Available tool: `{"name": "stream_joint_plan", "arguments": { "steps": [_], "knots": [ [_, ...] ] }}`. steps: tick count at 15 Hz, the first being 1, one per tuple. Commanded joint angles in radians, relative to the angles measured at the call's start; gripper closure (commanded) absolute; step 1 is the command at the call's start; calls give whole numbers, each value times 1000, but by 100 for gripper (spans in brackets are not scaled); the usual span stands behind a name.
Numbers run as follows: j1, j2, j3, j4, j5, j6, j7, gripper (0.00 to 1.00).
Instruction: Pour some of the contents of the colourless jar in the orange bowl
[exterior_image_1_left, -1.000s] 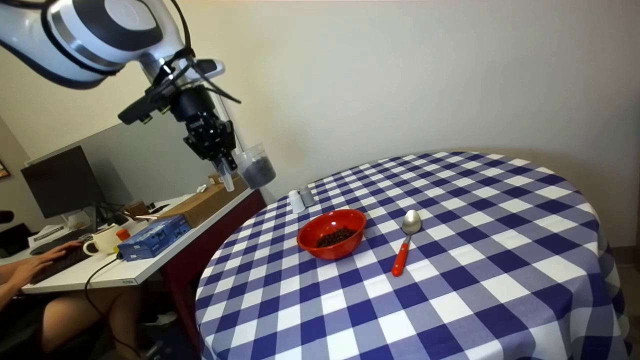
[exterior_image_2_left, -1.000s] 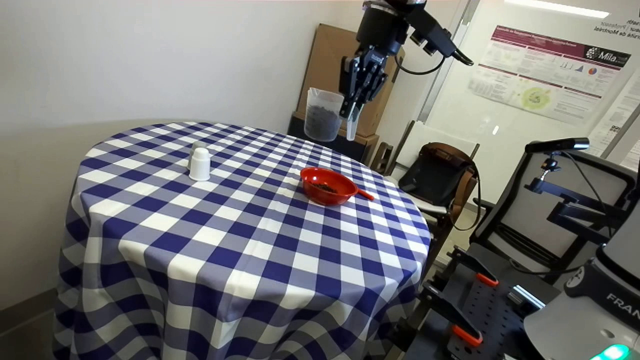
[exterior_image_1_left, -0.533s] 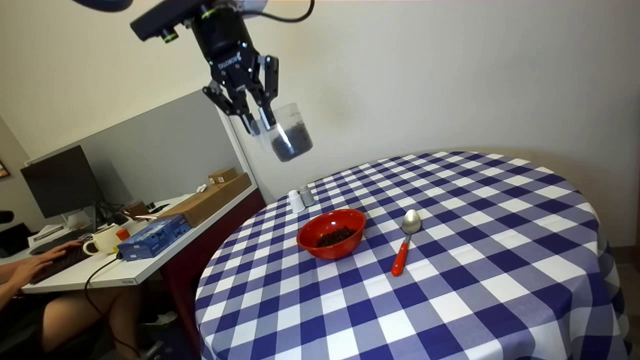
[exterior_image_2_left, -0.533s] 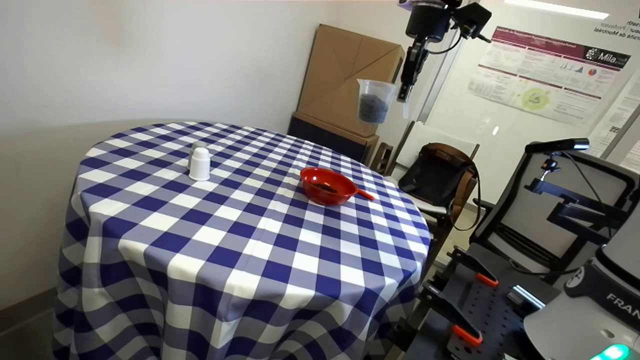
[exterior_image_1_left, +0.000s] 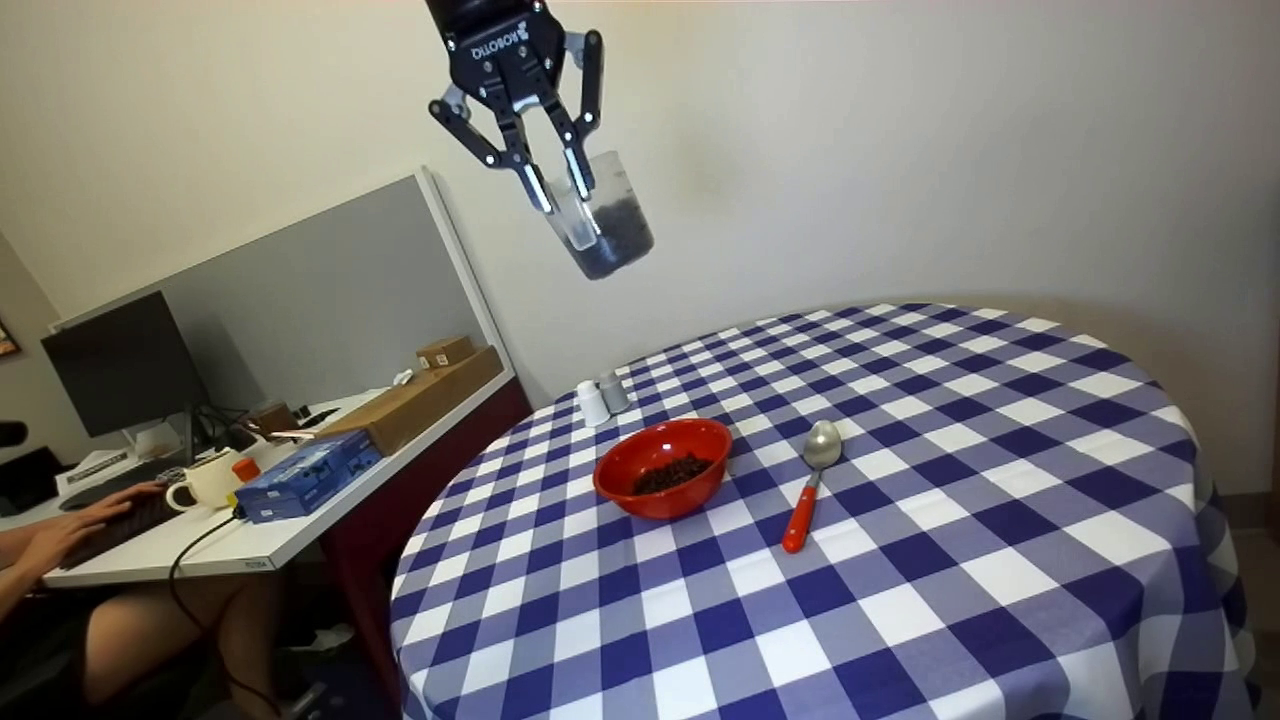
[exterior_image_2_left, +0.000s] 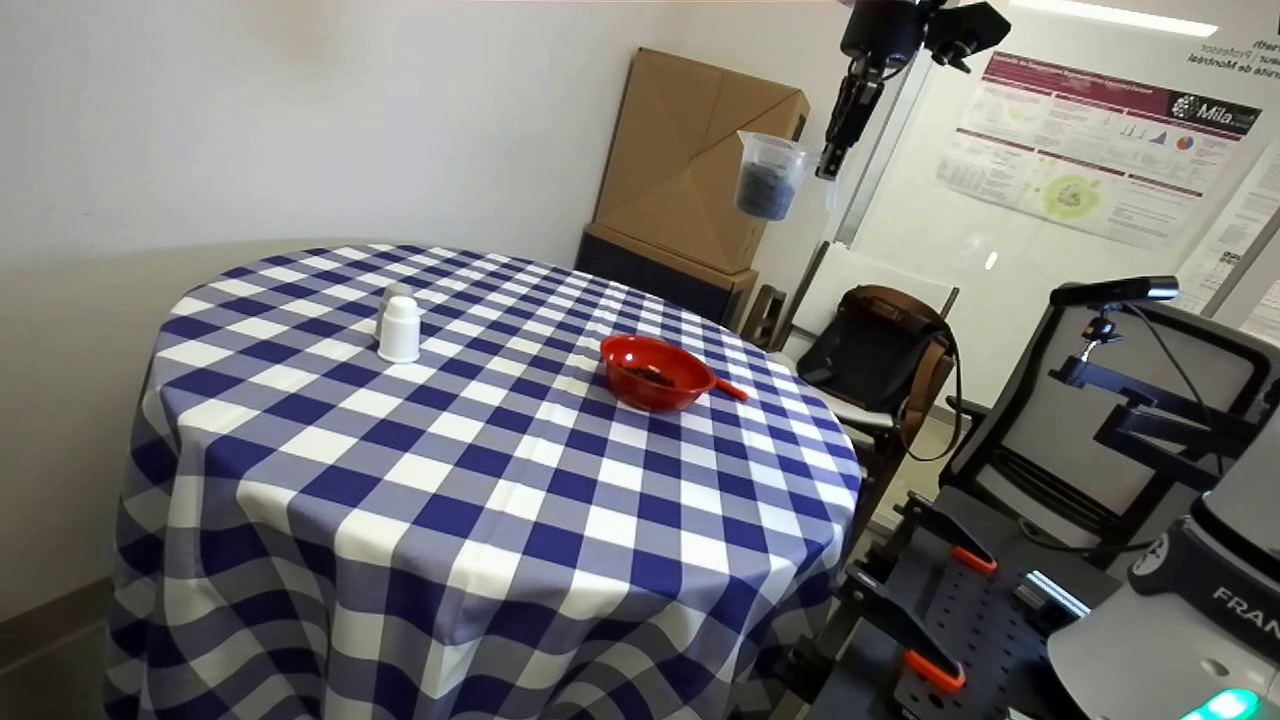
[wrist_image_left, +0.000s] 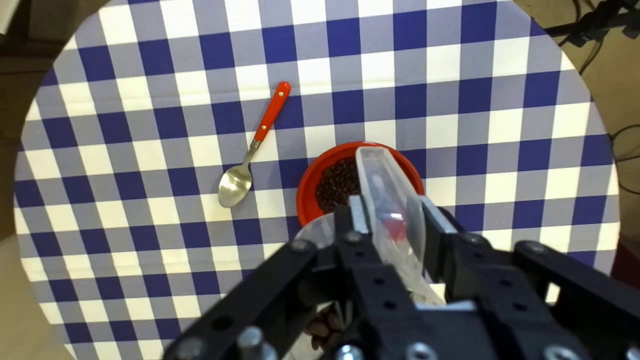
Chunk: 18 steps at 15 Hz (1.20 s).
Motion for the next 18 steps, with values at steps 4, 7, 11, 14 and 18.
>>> {"name": "stream_joint_plan", "arguments": {
  "steps": [4,7,11,14,18],
  "knots": [
    [-40,19,28,-3,115,-7,-104,73],
    [-46,23,35,-4,113,-7,-103,73],
    [-29,28,36,-9,104,-85,-233,93],
    [-25,80,49,26,109,-161,-353,92],
    [-37,185,94,115,25,-272,-382,92]
  ]
}}
